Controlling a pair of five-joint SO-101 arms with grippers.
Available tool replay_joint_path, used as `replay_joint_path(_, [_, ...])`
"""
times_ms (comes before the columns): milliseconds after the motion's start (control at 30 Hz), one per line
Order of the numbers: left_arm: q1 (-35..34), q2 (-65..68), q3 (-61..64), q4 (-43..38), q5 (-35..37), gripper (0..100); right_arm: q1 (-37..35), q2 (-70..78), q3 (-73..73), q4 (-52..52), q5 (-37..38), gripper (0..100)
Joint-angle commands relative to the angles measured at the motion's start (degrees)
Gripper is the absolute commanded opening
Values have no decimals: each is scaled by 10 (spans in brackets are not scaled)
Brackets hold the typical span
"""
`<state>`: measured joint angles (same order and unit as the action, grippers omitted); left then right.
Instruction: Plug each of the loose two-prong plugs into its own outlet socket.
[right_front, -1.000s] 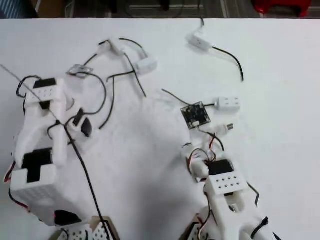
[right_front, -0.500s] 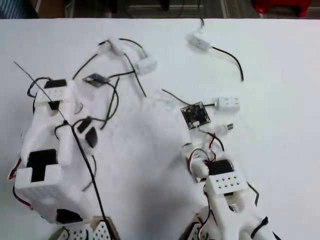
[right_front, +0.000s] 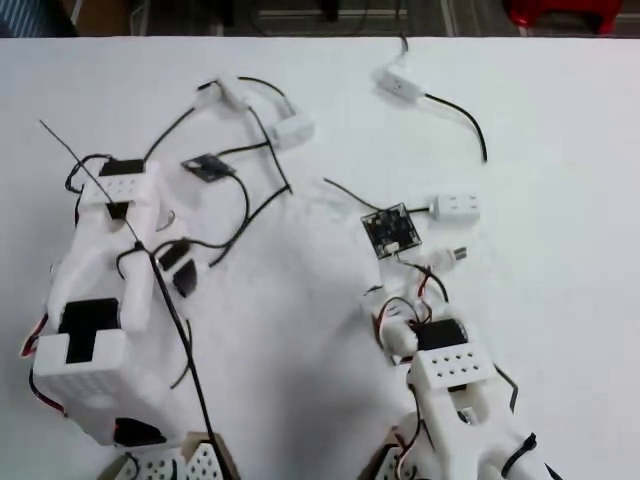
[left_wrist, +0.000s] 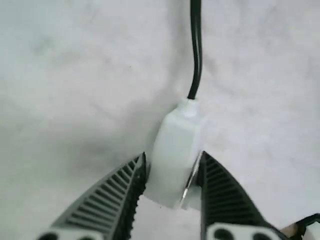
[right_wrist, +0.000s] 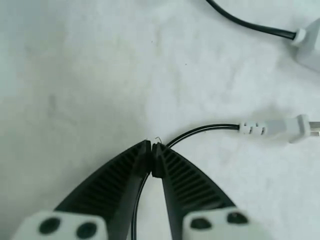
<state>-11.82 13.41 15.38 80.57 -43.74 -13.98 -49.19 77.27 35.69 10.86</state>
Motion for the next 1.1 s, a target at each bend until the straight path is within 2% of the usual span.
replay_joint_path(0, [7, -36, -7, 4, -4, 116, 0, -13, -4, -12, 0, 23])
replay_joint_path(133, [7, -36, -27, 7, 2, 113, 0, -13, -4, -12, 0, 23])
replay_joint_path(233, [7, -38, -76, 7, 62, 113, 0, -13, -4, -12, 0, 23])
replay_joint_path(433, [36, -33, -244, 17, 129, 112, 0, -13, -4, -12, 0, 23])
replay_joint_path(633, [102, -7, -415, 11, 139, 112, 0, -13, -4, -12, 0, 23])
replay_joint_path(767, [110, 97, -545, -10, 141, 112, 0, -13, -4, -12, 0, 23])
replay_joint_path(1067, [77, 423, -876, -6, 139, 116, 0, -13, 3, -24, 0, 23])
